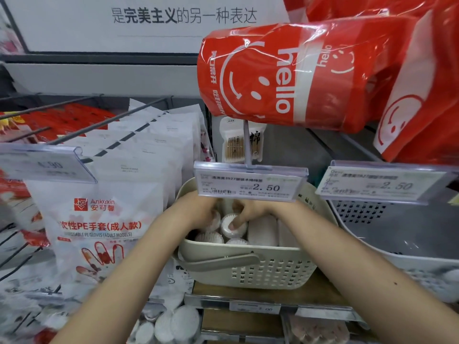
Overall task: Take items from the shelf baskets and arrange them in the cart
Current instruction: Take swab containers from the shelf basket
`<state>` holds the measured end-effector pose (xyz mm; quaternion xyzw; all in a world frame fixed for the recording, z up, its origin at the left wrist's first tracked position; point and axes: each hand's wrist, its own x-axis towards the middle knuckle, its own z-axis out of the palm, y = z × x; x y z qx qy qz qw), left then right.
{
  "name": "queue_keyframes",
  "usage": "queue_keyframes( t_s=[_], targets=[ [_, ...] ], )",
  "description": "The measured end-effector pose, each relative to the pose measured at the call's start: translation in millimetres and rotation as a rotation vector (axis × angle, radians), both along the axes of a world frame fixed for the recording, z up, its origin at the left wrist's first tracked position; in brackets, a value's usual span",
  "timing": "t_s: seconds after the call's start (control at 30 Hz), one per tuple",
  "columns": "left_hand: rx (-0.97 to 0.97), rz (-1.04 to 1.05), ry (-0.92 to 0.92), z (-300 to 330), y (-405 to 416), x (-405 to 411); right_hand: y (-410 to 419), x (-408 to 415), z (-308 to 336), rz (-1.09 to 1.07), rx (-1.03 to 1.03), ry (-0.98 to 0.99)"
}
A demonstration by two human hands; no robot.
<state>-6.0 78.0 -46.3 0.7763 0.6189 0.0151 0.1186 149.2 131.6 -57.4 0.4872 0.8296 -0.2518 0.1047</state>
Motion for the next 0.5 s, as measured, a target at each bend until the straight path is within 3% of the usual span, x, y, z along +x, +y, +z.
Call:
queue_keyframes(
  t_s=[0.13,0.3,0.5],
  targets=[
    [-0.022,0.014,0.041,5,-5,2,-1,-1,-2,0.141,0.011,-0.277],
    [-0.29,0.069,0.253,9,-10,10,-4,-7,-5,0.099,0.071,-0.12],
    [-0.267,0.137,0.232,13,-13,14,-9,-1,1,0.104,0.061,-0.13]
  ],
)
